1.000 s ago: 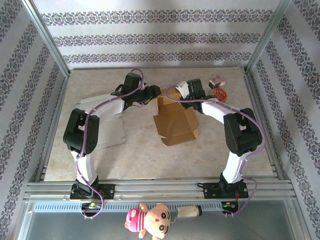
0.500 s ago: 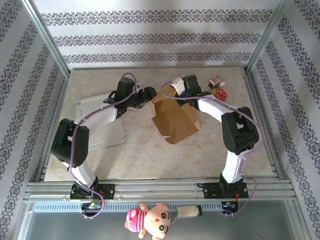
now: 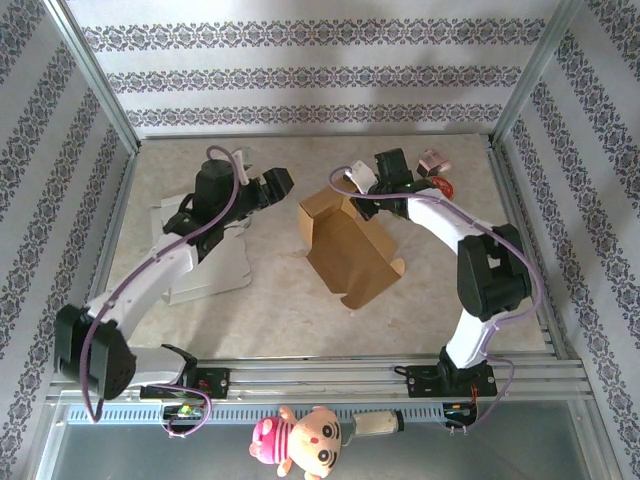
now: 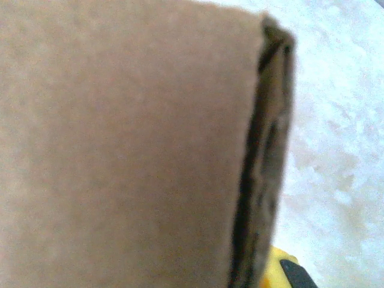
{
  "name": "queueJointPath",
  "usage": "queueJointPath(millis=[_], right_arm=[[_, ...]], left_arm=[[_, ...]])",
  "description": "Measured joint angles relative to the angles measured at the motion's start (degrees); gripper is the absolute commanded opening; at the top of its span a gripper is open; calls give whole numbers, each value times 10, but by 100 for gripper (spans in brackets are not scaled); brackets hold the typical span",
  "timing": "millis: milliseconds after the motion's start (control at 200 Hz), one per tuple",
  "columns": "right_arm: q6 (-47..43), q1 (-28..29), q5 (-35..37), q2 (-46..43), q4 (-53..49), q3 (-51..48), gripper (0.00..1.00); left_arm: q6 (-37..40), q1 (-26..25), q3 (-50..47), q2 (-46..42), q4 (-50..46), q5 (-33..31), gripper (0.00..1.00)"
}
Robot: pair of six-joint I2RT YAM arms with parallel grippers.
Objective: Fold the paper box
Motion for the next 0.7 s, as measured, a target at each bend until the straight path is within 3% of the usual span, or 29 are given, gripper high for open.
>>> queueJointPath(millis=[90, 185, 335, 475, 700], right_arm=[[-75, 19, 55, 0, -109, 71, 0], [-162, 59, 155, 0, -210, 134, 7], [-264, 125, 270, 13, -297, 150, 10], [-295, 167, 324, 81, -275, 125, 10], [-300, 208, 344, 178, -208, 77, 14]], left_arm=[[17, 0, -26, -24, -9, -13, 83], [24, 0, -41, -28, -18, -19, 83], [23, 0, -47, -22, -17, -18, 83], [19, 0, -47, -13, -15, -8, 84], [20, 0, -47, -12, -16, -4, 85]])
